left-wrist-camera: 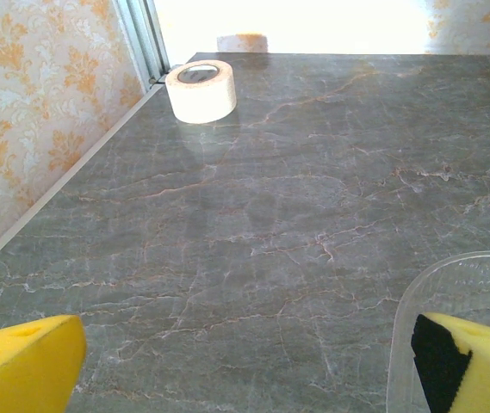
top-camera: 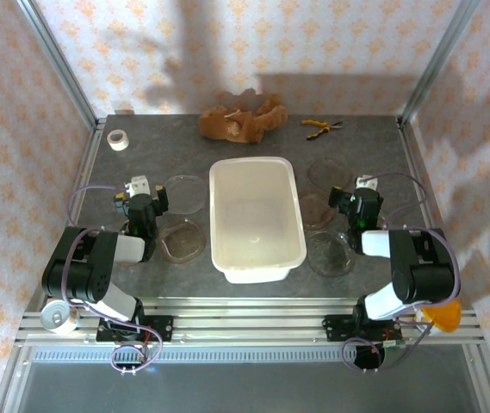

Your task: Place the plates into the plastic bin on the countertop

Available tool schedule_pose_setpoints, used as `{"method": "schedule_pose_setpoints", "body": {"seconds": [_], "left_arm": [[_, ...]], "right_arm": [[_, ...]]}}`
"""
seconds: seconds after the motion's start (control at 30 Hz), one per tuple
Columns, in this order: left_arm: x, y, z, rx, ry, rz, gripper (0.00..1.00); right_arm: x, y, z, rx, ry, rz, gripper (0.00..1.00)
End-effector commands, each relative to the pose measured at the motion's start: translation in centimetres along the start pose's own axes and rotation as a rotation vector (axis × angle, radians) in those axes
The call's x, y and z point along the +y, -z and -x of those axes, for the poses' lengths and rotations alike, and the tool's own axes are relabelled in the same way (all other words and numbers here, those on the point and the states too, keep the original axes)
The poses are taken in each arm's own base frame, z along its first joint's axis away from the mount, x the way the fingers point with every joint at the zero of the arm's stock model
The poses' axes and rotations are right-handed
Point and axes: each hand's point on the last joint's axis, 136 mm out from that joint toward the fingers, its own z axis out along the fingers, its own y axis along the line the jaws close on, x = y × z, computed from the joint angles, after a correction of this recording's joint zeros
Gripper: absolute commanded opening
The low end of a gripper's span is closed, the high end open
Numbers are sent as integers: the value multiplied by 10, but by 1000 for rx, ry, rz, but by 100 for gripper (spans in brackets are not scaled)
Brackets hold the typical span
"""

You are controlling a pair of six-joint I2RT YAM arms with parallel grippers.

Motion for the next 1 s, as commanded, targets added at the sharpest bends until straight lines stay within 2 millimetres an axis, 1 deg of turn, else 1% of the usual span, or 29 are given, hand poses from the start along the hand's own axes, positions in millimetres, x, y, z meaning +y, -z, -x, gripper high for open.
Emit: {"method": "schedule_pose_setpoints", "body": {"seconds": [0.0,0.1,0.17,0.23,0.27,0.3,0.37,0.4,0.47,0.6,0.63,0.7,0.83,0.97], "left_arm": [[1,7,16,-52,31,-17,100],[3,14,26,-53,28,-22,100],[5,21,37,-57,30,-24,100],[10,27,49,-46,48,-12,100],[9,31,58,-47,71,-24,100],[7,35,64,-24,88,-50,100],[-11,43,74,47,116,-156,99],[-18,47,83,75,147,-197,98],[-29,52,92,137,196,-247,98],[-48,65,106,220,193,-272,98],[-54,68,109,233,182,-278,98],[-64,73,115,255,156,-286,98],[-84,80,127,290,145,-321,98],[-95,83,137,298,149,-342,98]], "right_arm": [[-6,14,37,-53,-32,-40,99],[-6,33,49,-73,-67,-25,99],[-6,44,50,-41,-88,-15,99],[-5,60,56,-12,-109,-1,100],[-5,66,61,-5,-119,-1,100],[-6,74,63,17,-126,-7,100],[-9,85,72,46,-147,-25,100],[-8,88,75,75,-150,-29,100],[-7,90,80,133,-161,-39,100],[0,82,88,252,-177,-50,97],[2,73,83,302,-178,-58,95],[7,60,82,362,-186,-45,91],[10,31,67,485,-217,-40,81],[-1,7,49,586,-302,-43,72]]}}
